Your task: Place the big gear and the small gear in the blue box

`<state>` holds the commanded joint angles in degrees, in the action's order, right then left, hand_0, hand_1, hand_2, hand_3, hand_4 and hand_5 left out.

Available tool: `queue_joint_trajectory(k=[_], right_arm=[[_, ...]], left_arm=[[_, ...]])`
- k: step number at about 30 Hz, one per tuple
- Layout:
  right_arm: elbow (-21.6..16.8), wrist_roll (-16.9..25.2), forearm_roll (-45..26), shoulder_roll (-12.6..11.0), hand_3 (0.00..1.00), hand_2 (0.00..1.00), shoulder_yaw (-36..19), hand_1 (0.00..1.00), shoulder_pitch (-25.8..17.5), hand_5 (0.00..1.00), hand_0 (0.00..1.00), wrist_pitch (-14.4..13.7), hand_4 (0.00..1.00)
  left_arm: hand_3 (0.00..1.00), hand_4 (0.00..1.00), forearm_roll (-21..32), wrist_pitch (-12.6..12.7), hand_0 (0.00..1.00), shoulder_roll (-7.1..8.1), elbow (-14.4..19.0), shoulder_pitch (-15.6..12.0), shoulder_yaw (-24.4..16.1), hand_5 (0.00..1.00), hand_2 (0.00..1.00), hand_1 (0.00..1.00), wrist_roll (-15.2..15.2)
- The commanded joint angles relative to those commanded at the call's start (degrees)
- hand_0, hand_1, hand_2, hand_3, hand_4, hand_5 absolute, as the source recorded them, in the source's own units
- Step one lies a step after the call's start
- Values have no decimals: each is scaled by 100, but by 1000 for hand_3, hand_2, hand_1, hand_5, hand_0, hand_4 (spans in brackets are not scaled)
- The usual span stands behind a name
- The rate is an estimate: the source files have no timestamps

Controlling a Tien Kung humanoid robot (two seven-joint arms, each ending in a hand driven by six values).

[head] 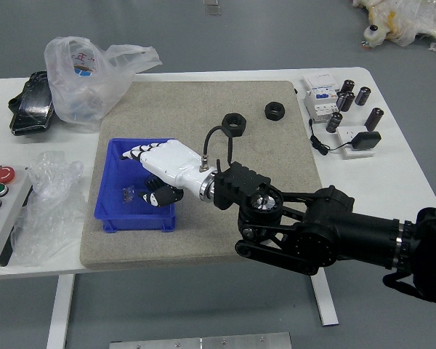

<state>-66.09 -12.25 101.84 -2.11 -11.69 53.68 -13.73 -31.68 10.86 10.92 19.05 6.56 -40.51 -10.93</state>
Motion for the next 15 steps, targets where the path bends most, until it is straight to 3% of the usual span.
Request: queue_joint_trajectory(k=[2, 3, 8, 9, 13, 15], right_arm=[[-56, 25, -48, -121, 889, 871, -231, 825, -108, 271, 487, -73, 673], [-86, 29, -75, -205, 806, 797, -345, 743, -182, 287, 448, -103, 683], [-279, -59, -181, -736, 806, 797, -1036, 743, -691, 287, 448, -169, 683], [-327, -79, -203, -835, 755, 756, -1160, 655, -794, 285, 385, -174, 687], [-595, -234, -185, -1264, 755, 756, -1699, 655, -1301, 285, 385, -119, 687], [-693, -304, -93, -1368, 752, 753, -1889, 640, -1518, 281, 380, -75, 694]], left_arm=[[725, 643, 20, 2, 638, -4, -2, -3, 13, 277, 614, 642, 11], [724, 643, 28, 3, 638, -8, -2, -5, 18, 278, 614, 642, 15], [724, 643, 79, 9, 638, -34, -7, -20, 42, 278, 614, 642, 33], [721, 642, 95, 10, 638, -38, -8, -22, 51, 275, 614, 642, 39], [721, 642, 168, 21, 638, -54, -13, -30, 89, 275, 614, 642, 70], [721, 643, 171, 24, 638, -59, -14, -39, 82, 275, 614, 642, 68]])
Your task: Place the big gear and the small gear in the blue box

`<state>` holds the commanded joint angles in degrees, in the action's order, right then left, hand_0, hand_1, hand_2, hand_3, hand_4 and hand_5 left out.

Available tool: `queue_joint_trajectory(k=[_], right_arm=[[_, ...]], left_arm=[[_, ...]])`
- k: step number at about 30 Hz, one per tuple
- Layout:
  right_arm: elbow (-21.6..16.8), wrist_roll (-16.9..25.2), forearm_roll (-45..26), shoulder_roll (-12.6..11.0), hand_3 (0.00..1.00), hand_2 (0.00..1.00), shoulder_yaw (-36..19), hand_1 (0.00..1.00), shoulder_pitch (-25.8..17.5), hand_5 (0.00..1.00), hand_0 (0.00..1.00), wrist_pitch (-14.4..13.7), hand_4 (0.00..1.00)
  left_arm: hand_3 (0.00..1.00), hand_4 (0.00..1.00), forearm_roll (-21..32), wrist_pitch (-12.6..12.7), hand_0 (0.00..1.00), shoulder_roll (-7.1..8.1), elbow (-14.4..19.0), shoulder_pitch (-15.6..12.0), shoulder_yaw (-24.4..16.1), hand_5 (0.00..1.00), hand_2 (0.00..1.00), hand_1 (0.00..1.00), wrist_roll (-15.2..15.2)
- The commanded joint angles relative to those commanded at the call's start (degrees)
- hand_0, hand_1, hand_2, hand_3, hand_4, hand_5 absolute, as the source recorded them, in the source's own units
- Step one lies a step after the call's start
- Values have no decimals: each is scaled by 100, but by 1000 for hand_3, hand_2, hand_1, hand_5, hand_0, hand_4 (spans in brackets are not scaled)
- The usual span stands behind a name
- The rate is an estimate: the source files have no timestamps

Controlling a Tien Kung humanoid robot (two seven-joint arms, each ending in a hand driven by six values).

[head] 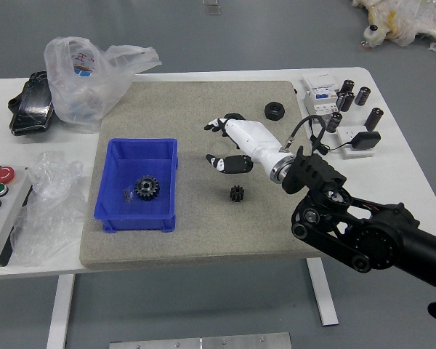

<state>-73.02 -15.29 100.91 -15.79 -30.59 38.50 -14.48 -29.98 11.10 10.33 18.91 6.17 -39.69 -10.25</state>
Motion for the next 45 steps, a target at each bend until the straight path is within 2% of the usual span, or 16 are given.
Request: queue_joint_trajectory(k=[5, 6, 11, 12, 22, 23, 29, 30, 35, 36, 45], right_arm=[[-39, -103, 191, -36, 752, 753, -112, 640, -384, 281, 380, 151, 694], [-23, -112, 202, -29, 768, 755, -106, 636, -414, 395, 381, 178, 773], [39, -127, 203, -20, 768, 755, -38, 636, -502, 395, 381, 295, 773], [51, -131, 207, -21, 778, 746, -25, 628, -511, 471, 382, 316, 821], [104, -193, 160, -65, 774, 729, 177, 618, -575, 487, 381, 486, 842], [108, -200, 158, -65, 660, 551, 193, 585, -576, 247, 371, 484, 482], [169, -234, 172, -51, 660, 551, 319, 585, -568, 247, 371, 379, 482], [190, -243, 179, -47, 558, 427, 343, 513, -568, 89, 339, 359, 234], [266, -274, 226, -27, 558, 427, 440, 513, -574, 89, 339, 281, 234], [271, -276, 239, -27, 396, 308, 449, 475, -574, 48, 305, 262, 154], [248, -209, 297, -77, 378, 298, 440, 476, -461, 31, 307, 38, 134]], left_arm=[[721, 643, -14, 1, 638, -12, -1, 2, -17, 275, 614, 642, -3], [717, 643, -11, 0, 638, -13, -2, 5, -13, 274, 614, 642, 2], [717, 643, -21, 0, 638, -8, -4, 14, -13, 274, 614, 642, 9], [714, 644, -28, 0, 638, -8, -3, 12, -19, 273, 614, 642, 4], [713, 643, -29, 1, 638, -11, -1, 13, -26, 273, 613, 642, -2], [711, 641, -25, 1, 638, -11, -1, 15, -23, 271, 613, 642, 1], [711, 641, -29, 0, 638, -9, -1, 25, -23, 271, 613, 642, 7], [707, 639, -31, -1, 638, -9, 0, 25, -24, 270, 613, 642, 8], [707, 639, -26, 0, 638, -6, 0, 26, -23, 270, 613, 642, 19], [703, 639, -24, 0, 638, -6, 1, 26, -23, 268, 613, 642, 22], [702, 638, -17, 12, 638, 3, 2, 35, -23, 270, 614, 642, 42]])
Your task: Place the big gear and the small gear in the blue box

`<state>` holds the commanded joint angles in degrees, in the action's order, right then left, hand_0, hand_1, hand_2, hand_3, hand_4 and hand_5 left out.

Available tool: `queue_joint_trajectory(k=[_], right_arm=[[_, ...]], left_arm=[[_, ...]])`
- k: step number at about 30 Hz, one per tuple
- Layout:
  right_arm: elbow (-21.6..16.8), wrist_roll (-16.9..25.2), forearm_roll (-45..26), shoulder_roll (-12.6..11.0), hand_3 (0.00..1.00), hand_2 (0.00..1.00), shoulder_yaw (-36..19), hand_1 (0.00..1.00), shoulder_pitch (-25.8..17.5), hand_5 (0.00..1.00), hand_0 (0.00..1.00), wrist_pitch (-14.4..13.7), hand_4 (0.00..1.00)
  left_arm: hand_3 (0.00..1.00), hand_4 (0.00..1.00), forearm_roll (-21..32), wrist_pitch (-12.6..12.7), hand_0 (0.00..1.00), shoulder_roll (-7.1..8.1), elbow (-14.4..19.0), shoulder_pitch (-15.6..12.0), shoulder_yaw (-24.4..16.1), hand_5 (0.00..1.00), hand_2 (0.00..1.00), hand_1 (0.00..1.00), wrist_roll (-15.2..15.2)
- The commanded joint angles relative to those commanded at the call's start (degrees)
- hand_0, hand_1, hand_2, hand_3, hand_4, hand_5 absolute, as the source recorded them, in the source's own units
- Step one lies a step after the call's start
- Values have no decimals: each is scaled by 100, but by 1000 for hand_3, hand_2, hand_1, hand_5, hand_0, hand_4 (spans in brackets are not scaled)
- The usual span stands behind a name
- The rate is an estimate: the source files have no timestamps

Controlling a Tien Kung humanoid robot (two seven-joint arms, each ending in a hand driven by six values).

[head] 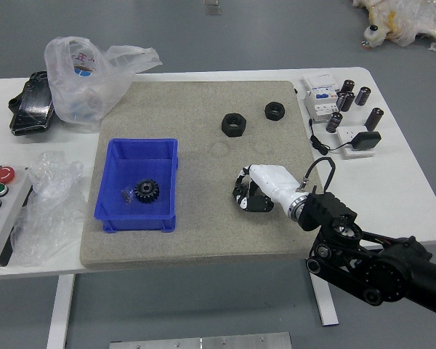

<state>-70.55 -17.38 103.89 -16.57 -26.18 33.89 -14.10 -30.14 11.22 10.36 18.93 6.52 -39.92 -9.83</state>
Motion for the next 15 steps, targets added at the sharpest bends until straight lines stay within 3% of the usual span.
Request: queue_joint_trajectory(k=[6, 15], right_arm=[[-91, 67, 5, 93, 378, 293, 144, 474, 462, 2, 307, -126, 93], [-91, 96, 45, 771, 392, 293, 911, 474, 1490, 6, 311, -141, 106]], left_arm=[[702, 638, -56, 1, 637, 2, 8, -12, -47, 272, 614, 642, -38], [697, 639, -184, -13, 638, 24, 20, -5, -127, 273, 613, 642, -107]])
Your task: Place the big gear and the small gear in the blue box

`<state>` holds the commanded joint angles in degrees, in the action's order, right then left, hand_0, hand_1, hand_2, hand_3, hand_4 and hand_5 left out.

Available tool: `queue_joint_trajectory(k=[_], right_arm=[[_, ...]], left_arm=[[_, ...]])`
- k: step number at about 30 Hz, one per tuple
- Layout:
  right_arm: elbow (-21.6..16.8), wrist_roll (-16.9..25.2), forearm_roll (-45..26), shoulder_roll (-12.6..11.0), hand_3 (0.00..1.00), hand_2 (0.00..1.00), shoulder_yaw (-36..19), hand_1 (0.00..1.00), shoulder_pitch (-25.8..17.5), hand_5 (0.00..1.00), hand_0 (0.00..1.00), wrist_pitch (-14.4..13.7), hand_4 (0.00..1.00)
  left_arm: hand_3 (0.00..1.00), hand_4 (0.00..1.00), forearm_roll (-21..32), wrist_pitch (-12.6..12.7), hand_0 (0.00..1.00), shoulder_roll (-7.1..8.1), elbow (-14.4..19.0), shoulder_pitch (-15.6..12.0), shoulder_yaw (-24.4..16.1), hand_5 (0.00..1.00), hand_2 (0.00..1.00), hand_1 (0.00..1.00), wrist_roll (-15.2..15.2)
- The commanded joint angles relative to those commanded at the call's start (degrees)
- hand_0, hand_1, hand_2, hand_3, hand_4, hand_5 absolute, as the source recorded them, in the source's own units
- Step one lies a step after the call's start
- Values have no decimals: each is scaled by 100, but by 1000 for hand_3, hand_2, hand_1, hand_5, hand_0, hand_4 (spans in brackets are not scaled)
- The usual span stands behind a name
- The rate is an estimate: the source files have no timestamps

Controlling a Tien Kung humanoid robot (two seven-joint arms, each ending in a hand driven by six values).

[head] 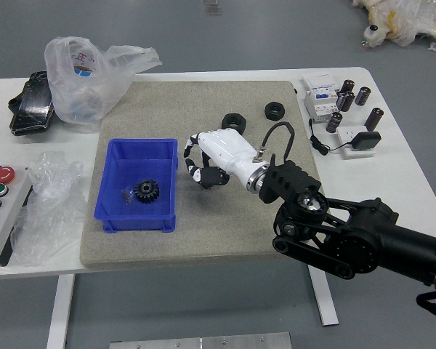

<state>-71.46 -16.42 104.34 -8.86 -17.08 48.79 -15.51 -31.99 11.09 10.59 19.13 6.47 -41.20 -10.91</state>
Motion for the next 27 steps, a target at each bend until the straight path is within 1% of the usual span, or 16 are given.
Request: queue_joint_trajectory(k=[2, 5, 6, 8, 11, 12, 16, 17, 20, 23, 24, 27], right_arm=[[59, 26, 5, 153, 392, 293, 151, 474, 200, 6, 311, -8, 106], [153, 59, 62, 304, 392, 293, 218, 474, 378, 6, 311, -37, 106], [175, 65, 75, 321, 455, 389, 193, 494, 402, 2, 324, -42, 196], [218, 76, 81, 310, 455, 389, 104, 494, 413, 2, 324, -31, 196], [299, 79, 10, 195, 455, 389, -72, 494, 330, 2, 324, 19, 196], [321, 66, -14, 157, 690, 675, -125, 621, 295, 149, 365, 38, 408], [397, -15, -99, -32, 690, 675, -454, 621, 30, 149, 365, 114, 408], [400, -40, -114, -78, 906, 819, -530, 699, -51, 233, 403, 134, 735], [402, -107, -152, -185, 906, 819, -686, 699, -275, 233, 403, 209, 735], [397, -162, -196, -223, 906, 819, -696, 699, -402, 233, 403, 320, 735], [388, -178, -213, -218, 971, 853, -672, 713, -431, 323, 412, 370, 863], [362, -208, -252, -184, 971, 853, -596, 713, -474, 323, 412, 465, 863]], left_arm=[[697, 639, -19, -2, 638, 7, 2, 2, -10, 273, 613, 642, -10], [697, 639, -46, -3, 638, 15, 6, 5, -28, 273, 613, 642, -27], [697, 641, -52, -4, 638, 16, 7, 6, -32, 274, 613, 642, -31], [697, 641, -47, -4, 638, 16, 8, 7, -29, 274, 613, 642, -31], [697, 641, -46, -3, 638, 13, 9, -1, -34, 274, 613, 642, -37], [697, 642, -46, -1, 638, 10, 9, -3, -37, 277, 612, 642, -40], [697, 642, -33, 3, 638, -2, 10, -15, -39, 277, 612, 642, -44], [696, 643, -25, 4, 638, -3, 9, -17, -35, 276, 613, 642, -41], [696, 643, -10, 5, 638, -4, 6, -19, -27, 276, 613, 642, -33], [696, 643, -11, 6, 638, -5, 5, -20, -29, 276, 613, 642, -33], [696, 643, -14, 5, 638, -7, 5, -19, -31, 276, 613, 642, -33], [696, 643, -18, 3, 638, -10, 4, -13, -31, 276, 613, 642, -32]])
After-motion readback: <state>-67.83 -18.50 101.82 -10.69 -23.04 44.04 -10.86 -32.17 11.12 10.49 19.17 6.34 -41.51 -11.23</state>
